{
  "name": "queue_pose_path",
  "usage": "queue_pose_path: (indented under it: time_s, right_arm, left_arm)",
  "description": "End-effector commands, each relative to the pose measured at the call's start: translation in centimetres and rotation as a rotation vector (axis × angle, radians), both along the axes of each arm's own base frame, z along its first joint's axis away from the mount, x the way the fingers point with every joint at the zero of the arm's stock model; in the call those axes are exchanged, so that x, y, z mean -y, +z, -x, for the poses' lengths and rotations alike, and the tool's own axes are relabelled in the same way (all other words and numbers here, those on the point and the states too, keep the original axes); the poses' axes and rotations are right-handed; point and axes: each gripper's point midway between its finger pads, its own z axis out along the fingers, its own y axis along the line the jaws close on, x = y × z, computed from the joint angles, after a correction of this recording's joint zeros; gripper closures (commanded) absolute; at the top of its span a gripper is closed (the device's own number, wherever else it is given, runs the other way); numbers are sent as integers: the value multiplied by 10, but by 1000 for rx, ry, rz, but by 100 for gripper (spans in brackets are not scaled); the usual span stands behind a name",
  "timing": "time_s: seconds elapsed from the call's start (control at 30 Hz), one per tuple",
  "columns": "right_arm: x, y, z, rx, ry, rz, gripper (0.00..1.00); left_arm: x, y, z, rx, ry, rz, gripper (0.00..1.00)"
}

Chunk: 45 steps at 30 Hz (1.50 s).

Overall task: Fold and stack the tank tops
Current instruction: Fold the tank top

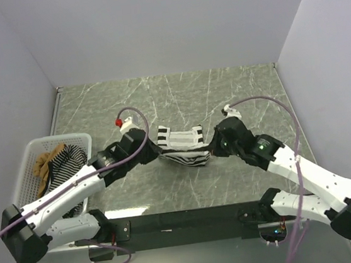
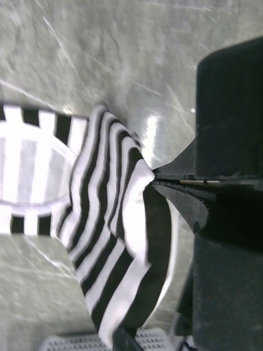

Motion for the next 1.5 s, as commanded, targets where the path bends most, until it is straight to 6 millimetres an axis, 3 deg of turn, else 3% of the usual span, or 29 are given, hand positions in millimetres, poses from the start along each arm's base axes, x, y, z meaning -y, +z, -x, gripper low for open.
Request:
queue_pose_path:
  time_s: [0.0,0.13,0.17,0.23,0.27,0.33,0.37,0.43,0.47,0.53,0.57,0.6,0.63,0.67,0.7,0.8,0.9,0.97,1.0,1.07,1.17,1.3,1.47]
  right_arm:
    - [-6,14,-31,43,32,-28,100]
    - [-12,11,-58,25,63,-70,100]
    - [-7,1,-70,-2,43,-59,100]
    - [-8,5,-87,6,47,-81,100]
    - [-2,-4,-99,-20,24,-76,100]
    - [-2,3,-120,3,17,-87,100]
    - [-2,-9,-129,-36,16,-79,100]
    - [0,-3,-153,-20,12,-88,100]
    - [-3,-18,-163,-58,16,-79,100]
    - [-5,-14,-187,-40,24,-83,91]
    - [-7,-33,-195,-81,22,-66,85]
    - [-7,-28,-208,-69,20,-63,78]
    - [-3,-33,-216,-76,8,-58,66]
    - [-4,-42,-226,-92,1,-50,61]
    - [0,-47,-230,-103,-10,-34,58]
    - [16,-47,-240,-91,-59,25,45]
    - [27,-40,-230,-66,-92,60,44]
    - [26,-34,-217,-48,-95,78,43]
    - [28,-46,-205,-76,-99,86,43]
    - [21,-47,-190,-76,-78,58,43]
    - [22,-75,-164,-124,-80,60,43]
    - [11,-85,-159,-121,-41,53,42]
    - [2,-103,-158,-148,-20,77,39]
  left_arm:
    - [11,18,-27,50,-53,33,99]
    - [11,19,-65,61,-25,60,99]
    - [11,18,-72,57,-22,65,99]
    - [9,16,-93,53,-3,69,99]
    - [11,14,-106,49,4,69,99]
    - [3,14,-126,54,29,67,99]
    - [3,15,-136,57,35,74,99]
    - [-2,7,-161,45,50,73,99]
    - [0,-1,-176,35,60,69,99]
    - [-4,-12,-196,30,60,66,99]
    - [1,-28,-210,1,45,63,96]
    - [2,-33,-222,17,32,58,91]
    - [-1,-41,-232,16,35,58,69]
    - [1,-56,-244,-1,32,54,60]
    - [-5,-55,-256,17,40,73,48]
    - [-13,-40,-270,66,43,112,37]
    - [-39,-14,-269,118,134,40,33]
    - [-52,-14,-250,73,172,3,35]
    - [-58,-17,-243,58,201,-12,37]
    - [-61,-30,-219,18,206,-30,42]
    - [-53,-51,-188,-13,194,-59,51]
    - [-28,-75,-157,-33,129,-134,61]
    - [-12,-111,-141,-75,66,-174,66]
